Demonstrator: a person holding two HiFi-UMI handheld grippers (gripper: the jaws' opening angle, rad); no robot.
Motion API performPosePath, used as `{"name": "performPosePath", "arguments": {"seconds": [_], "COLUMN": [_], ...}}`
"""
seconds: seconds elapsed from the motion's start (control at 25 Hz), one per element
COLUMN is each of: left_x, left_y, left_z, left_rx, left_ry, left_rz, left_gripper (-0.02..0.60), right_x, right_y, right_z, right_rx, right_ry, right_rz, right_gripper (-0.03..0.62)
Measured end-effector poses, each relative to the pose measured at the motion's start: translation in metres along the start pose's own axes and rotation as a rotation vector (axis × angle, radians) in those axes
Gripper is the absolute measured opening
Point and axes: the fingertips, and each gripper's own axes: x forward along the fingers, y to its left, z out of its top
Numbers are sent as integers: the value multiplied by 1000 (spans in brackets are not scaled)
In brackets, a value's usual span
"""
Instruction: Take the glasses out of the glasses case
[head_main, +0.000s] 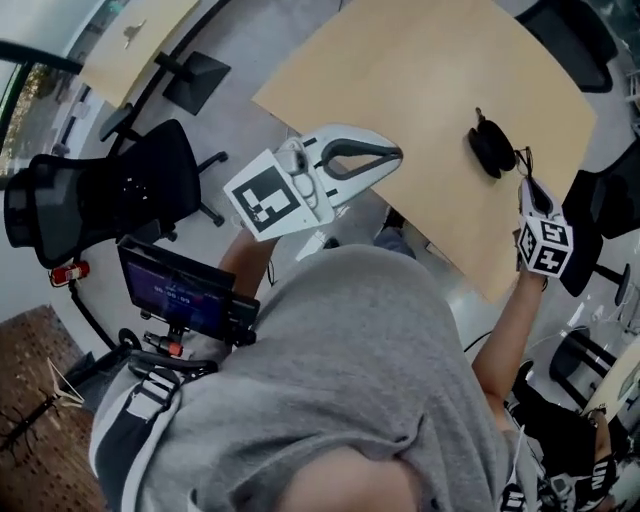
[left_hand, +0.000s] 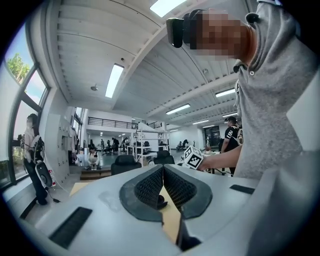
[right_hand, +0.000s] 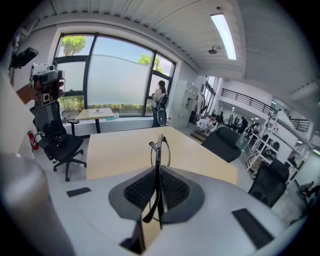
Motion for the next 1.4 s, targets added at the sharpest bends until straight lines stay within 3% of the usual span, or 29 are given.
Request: {"name": "performPosePath", "arguments": {"seconds": [0.2, 0.44, 0.76, 0.88, 1.08, 1.2, 1.4], "left_x": [-33, -67, -60, -57, -57, -53, -6], "left_y": [3, 9, -10, -15, -16, -18, -13], "left_z": [13, 2, 9, 15, 14, 10, -3], "left_rx": [17, 27, 32, 1, -29, -13, -35], "left_ry": [-53, -94, -166, -201, -190, -142, -101], "left_rz": [3, -17, -87, -107, -91, -95, -123], "left_gripper": [6, 6, 6, 6, 6, 6, 6], "right_x": [-32, -45, -89, -107, -114, -118, -101], "right_y": [21, 56, 56, 51, 45, 37, -3], "right_z": [24, 33, 19, 15, 14, 9, -21], "right_rx": [-26, -46, -69, -85, -127, -153, -201], "right_ry": [-19, -31, -19, -11, -5, 20, 89], "right_rz": [-39, -84, -177, -226, -285, -314, -362], "right_gripper": [32, 32, 32, 32, 32, 32, 32]}}
